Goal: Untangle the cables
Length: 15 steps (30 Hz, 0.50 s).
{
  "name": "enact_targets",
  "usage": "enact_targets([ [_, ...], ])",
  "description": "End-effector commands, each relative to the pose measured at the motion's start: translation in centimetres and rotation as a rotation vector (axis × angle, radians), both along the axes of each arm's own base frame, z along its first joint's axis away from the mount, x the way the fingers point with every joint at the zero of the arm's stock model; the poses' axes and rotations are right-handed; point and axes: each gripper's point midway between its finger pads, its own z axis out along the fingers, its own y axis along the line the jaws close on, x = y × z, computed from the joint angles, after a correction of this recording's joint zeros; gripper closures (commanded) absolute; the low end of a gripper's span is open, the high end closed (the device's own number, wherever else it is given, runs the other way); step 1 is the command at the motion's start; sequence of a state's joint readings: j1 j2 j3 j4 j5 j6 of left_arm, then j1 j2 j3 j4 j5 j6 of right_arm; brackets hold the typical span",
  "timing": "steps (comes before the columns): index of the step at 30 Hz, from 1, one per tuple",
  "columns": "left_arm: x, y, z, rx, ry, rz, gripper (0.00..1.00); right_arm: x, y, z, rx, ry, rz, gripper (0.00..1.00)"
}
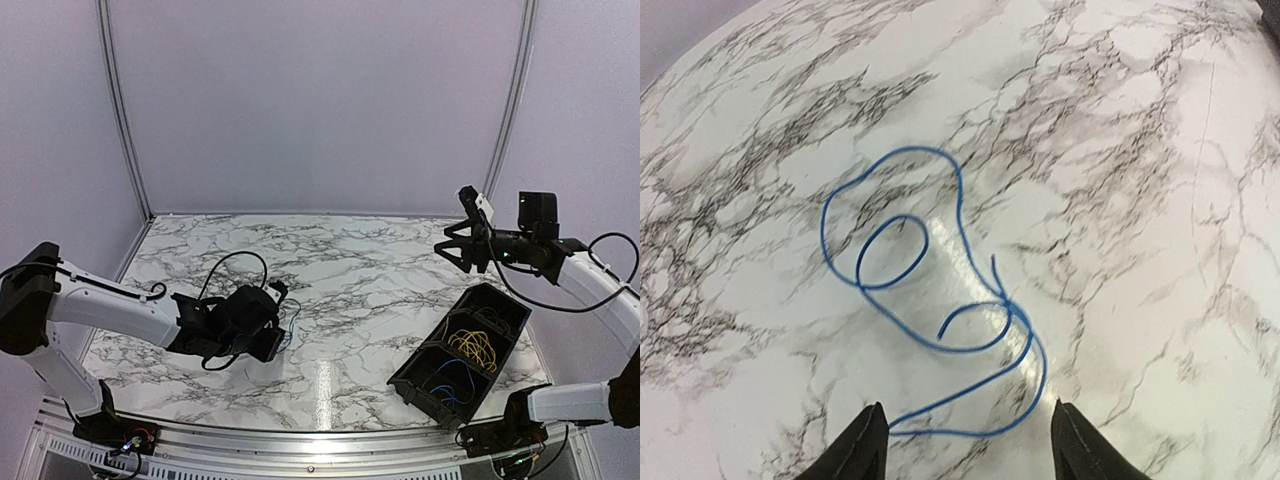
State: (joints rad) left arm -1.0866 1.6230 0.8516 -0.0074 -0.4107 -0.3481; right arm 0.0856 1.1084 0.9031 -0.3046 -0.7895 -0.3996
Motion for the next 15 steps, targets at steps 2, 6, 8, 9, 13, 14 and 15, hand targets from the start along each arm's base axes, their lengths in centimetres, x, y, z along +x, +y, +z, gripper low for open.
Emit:
enact_targets([
  [2,-1.5,4.2,0.0,0.109,0.003,0.015,0.39,-0.4,0.3,-0.5,0.01,0.012,0.038,0.35],
  [6,-0.9,4.6,-0.6,0.183,-0.02,0.001,0.39,-0.4,0.3,-0.8,0.01,0.018,0.04,0.36],
  [8,-0.3,4.1,-0.8,0.216,-0.026,-0.011,0.4,-0.4,0.3,-0.8,0.01,0.017,0.041,0.35],
  [9,0.0,3.6,-0.9,0.229,-0.03,-0.026,0.4,-0.4,0.3,-0.8,0.009,0.016,0.039,0.35],
  [13,0.4,2.2,-2.3,0.307,-0.005,-0.105,0.46,-0.5,0.2,-0.8,0.006,0.013,0.033,0.35],
  [14,0.6,2.0,-2.6,0.329,-0.005,-0.117,0.51,-0.5,0.2,-0.8,0.005,0.013,0.033,0.35],
  [15,0.8,1.8,-2.7,0.348,-0.009,-0.12,0.57,-0.5,0.2,-0.8,0.004,0.013,0.032,0.35],
])
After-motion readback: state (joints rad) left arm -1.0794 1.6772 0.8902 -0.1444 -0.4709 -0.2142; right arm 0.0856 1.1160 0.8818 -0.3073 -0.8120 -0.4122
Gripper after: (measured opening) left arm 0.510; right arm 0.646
